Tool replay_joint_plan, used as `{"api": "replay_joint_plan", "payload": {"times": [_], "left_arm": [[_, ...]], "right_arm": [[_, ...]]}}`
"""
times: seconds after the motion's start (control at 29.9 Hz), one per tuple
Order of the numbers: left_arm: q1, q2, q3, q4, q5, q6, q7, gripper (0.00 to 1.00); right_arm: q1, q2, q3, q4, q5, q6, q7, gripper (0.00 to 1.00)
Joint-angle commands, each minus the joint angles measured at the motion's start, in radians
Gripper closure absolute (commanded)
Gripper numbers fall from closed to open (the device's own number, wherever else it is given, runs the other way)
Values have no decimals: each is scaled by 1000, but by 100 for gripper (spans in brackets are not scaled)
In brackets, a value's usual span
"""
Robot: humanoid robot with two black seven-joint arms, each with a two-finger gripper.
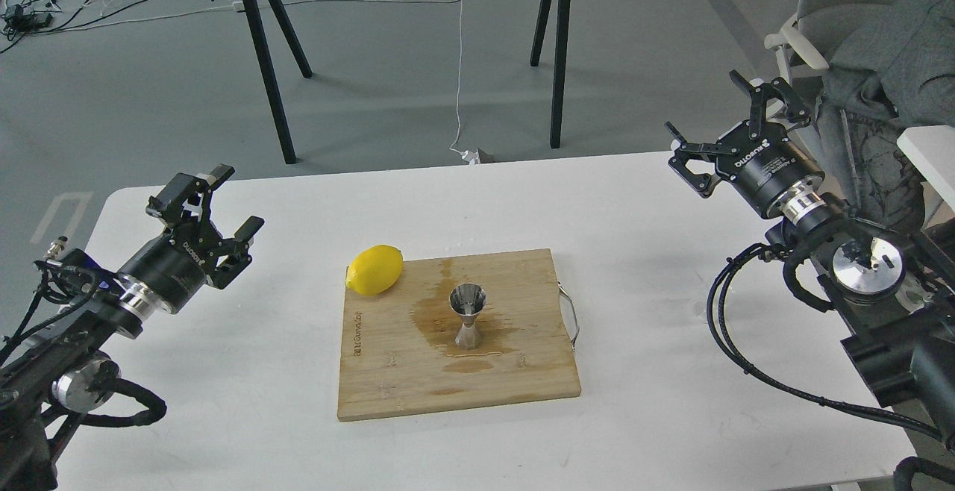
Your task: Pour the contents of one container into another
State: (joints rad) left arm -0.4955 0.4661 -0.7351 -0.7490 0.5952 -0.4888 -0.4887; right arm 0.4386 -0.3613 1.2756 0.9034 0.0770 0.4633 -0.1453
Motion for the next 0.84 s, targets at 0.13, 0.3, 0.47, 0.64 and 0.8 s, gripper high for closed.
{"api": "replay_joint_plan", "payload": {"times": [0.13,0.3,0.47,0.64,0.8], "left_arm": [[-23,6,-29,0,-69,0,0,1],[-8,9,-21,0,-69,0,0,1],[0,11,-21,0,-69,0,0,1],[-8,19,-32,0,-74,0,0,1],[-24,22,-41,-1,-75,0,0,1]], "right_arm": [[5,12,31,-254,9,25,6,2],[25,1,15,-253,3,25,-2,2],[89,-28,-27,-264,-5,25,-2,2],[131,-45,-55,-279,-5,25,6,2],[167,-47,-47,-314,-5,25,12,2]]}}
